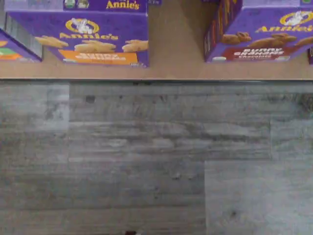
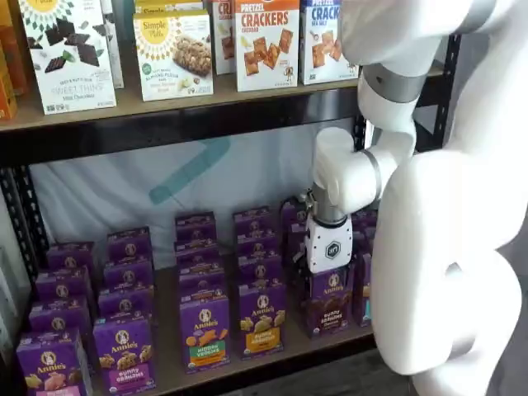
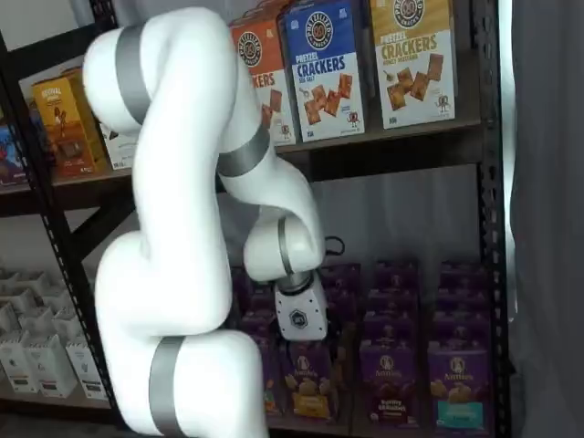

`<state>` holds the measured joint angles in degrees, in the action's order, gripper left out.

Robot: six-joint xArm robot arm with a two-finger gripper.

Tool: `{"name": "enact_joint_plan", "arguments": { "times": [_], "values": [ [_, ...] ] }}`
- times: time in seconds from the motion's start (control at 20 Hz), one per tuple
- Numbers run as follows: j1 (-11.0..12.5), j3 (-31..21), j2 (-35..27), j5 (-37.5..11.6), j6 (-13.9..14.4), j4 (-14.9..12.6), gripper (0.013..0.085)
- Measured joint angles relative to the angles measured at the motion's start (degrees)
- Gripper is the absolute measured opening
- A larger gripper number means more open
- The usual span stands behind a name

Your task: Pick up the purple box with a brown patch in the center, on the bottom shelf, the fifth box from the left

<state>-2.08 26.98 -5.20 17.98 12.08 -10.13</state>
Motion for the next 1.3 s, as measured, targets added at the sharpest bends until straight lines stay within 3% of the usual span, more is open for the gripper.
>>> {"name": "enact_joint_plan", "arguments": {
  "times": [0.35,0.75,1.3],
  "values": [
    [2.58,6.42,-9.76,-4.73,3.42,-5.98,0.0850],
    [5.20,14.15,-18.91,-7.74,4.60,-9.73,0.0850],
    [6.45,25.02,-26.50,-4.29,-0.35,-6.15,0.0850]
  ]
}}
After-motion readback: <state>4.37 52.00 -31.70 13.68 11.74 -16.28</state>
